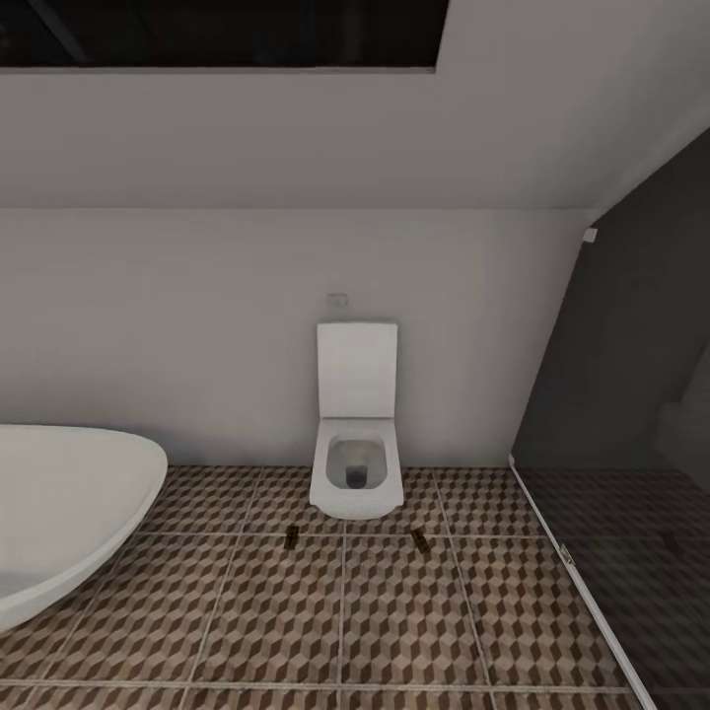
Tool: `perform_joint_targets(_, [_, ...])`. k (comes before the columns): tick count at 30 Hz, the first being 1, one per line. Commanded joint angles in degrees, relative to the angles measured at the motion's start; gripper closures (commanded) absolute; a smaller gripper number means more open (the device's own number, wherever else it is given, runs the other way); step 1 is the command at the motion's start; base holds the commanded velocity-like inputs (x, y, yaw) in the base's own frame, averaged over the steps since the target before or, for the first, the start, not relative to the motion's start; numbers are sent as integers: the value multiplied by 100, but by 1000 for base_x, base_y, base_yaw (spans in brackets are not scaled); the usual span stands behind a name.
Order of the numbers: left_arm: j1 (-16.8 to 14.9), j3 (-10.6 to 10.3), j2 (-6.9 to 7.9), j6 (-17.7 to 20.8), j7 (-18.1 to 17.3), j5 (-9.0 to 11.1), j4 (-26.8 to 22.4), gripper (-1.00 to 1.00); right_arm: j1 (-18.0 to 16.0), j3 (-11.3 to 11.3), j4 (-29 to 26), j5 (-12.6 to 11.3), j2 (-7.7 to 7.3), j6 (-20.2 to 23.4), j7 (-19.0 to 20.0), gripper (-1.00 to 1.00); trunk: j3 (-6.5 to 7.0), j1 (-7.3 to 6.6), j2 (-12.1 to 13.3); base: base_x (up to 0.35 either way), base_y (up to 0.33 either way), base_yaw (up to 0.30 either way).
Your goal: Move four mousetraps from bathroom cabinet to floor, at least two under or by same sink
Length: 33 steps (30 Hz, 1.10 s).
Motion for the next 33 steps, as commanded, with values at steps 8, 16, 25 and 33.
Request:
perform_joint_targets(8, [81,-48,-3,-2,-23,50,0,-100,10,-49,22,41,21,-21,4,-100,-5,0,-3,0,0,0])
perform_joint_targets(16, [284,-48,-66,-7,-34,42,-5,-100,227,-49,23,46,31,-78,2,-100,-5,0,-3,0,0,0])
perform_joint_targets(25, [443,-48,-237,-23,-34,47,-7,-100,310,-49,23,49,27,-97,2,-100,-5,0,-3,0,0,0])
perform_joint_targets(33, [484,-48,-281,-37,-26,49,-7,-100,323,-49,23,49,26,-100,2,-100,-5,0,-3,0,0,0])
